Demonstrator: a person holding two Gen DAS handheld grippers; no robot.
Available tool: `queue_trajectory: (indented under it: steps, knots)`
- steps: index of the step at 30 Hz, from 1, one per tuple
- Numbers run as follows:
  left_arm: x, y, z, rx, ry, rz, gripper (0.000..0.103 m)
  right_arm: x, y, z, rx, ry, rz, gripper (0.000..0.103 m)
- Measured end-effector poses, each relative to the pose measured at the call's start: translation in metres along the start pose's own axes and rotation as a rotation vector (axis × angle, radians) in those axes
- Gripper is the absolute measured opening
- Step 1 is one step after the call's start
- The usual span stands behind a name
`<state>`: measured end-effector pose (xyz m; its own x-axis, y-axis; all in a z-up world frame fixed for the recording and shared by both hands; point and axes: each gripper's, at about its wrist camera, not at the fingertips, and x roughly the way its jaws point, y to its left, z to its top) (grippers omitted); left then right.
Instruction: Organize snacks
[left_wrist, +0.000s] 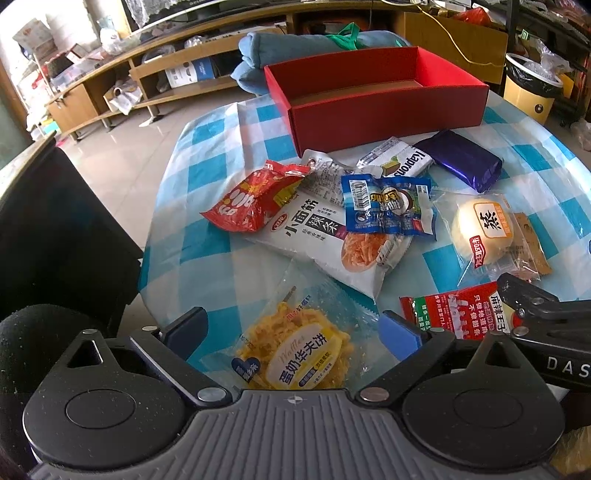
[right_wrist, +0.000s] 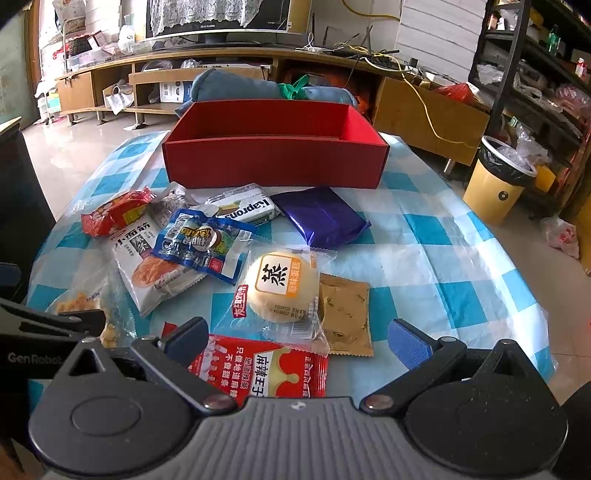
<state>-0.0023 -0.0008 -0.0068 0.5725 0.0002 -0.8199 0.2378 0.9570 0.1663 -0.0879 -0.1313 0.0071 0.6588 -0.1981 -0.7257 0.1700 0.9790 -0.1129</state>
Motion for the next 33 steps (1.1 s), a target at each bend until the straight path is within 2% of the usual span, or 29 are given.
queue_trajectory:
  steps: [33]
  knots:
    - [-0.0004,-0.0010,-0.0032,0.007,0.012,-0.001,0.096,0.0020,0.0021,-0.0024,-0.004,0.014,0.009,0.099]
